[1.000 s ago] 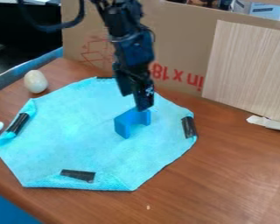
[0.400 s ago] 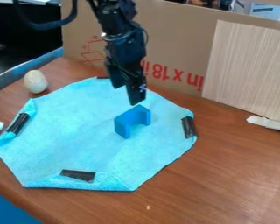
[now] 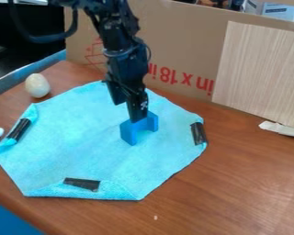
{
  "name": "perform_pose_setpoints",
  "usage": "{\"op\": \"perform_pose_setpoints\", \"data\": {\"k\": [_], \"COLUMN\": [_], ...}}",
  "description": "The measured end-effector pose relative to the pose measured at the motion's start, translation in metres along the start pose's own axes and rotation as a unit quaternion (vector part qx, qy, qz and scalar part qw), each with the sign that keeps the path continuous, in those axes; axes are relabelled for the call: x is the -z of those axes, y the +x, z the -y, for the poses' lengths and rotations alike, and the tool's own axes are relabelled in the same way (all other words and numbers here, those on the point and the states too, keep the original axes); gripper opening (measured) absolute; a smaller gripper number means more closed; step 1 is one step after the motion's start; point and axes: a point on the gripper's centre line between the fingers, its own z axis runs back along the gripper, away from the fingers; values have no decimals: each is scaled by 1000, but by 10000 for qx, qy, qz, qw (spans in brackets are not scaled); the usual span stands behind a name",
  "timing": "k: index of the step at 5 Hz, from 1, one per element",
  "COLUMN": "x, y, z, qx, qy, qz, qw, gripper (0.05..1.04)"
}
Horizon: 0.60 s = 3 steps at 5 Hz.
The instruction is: Remove blue figure from top of the cloth and placed on the table
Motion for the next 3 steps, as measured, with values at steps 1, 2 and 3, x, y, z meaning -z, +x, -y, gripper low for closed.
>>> {"op": "perform_pose_setpoints", "data": {"k": [1,2,3], "x": [18,41,47], "y": [-4,-12,-9], "z": [1,3,1], "qx": [-10,55,-70], "qy": [-56,-85,-104], "qz": [-141,-479,-489], "qw": [9999,9988,9987], "gripper": [999,999,968]}}
